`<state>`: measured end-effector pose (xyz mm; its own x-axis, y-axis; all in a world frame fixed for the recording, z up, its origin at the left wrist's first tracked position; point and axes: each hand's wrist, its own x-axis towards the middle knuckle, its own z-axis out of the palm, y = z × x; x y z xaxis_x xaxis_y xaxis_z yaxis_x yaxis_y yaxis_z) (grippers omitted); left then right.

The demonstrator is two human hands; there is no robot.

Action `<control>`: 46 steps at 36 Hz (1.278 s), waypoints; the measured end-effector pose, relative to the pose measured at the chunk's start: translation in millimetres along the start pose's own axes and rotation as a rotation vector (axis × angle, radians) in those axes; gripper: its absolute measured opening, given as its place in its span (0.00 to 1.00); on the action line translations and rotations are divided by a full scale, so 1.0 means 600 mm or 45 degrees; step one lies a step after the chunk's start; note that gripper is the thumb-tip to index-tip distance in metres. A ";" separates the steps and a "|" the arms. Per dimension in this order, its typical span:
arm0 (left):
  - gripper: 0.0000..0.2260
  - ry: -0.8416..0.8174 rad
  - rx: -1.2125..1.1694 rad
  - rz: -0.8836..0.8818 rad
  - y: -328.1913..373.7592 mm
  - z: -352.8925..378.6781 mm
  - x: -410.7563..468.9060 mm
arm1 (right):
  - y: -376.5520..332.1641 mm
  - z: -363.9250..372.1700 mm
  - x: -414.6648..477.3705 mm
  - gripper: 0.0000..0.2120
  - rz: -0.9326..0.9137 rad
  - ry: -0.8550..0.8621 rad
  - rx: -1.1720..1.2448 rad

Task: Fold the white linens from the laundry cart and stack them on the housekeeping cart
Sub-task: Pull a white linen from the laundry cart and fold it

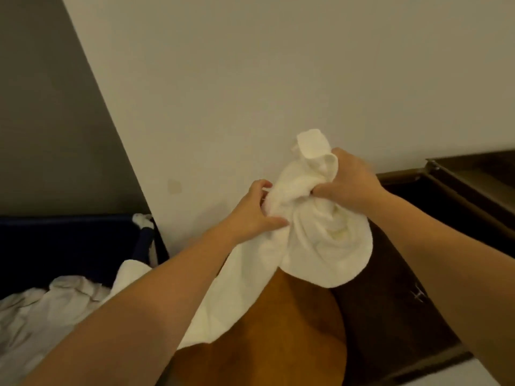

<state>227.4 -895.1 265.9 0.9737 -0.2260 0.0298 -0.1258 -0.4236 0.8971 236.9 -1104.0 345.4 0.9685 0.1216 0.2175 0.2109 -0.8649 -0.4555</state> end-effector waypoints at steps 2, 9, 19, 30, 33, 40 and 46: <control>0.42 -0.060 0.008 -0.142 -0.085 -0.001 -0.035 | -0.016 0.017 0.011 0.28 0.022 0.015 0.025; 0.46 -0.081 -0.026 -0.480 -0.309 0.046 -0.127 | -0.047 0.039 0.036 0.31 0.097 0.176 0.263; 0.11 0.184 0.117 -0.548 -0.355 0.069 -0.103 | -0.039 0.054 0.039 0.27 0.152 0.222 0.384; 0.07 0.260 -0.200 0.013 -0.007 0.043 0.011 | 0.000 -0.043 0.021 0.28 0.225 0.457 0.475; 0.06 0.153 -0.239 0.172 0.077 0.053 0.024 | 0.019 -0.098 0.009 0.27 0.224 0.554 0.519; 0.06 0.150 -0.029 0.260 0.113 0.082 0.028 | 0.062 -0.172 -0.024 0.25 0.162 0.612 0.476; 0.19 -0.208 0.281 0.031 0.032 0.073 0.000 | 0.050 -0.150 -0.027 0.30 0.040 0.354 0.212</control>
<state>216.7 -941.9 263.9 0.9287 -0.3690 -0.0374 -0.2045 -0.5934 0.7785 215.9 -1175.8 405.8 0.9064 -0.0616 0.4180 0.2222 -0.7719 -0.5956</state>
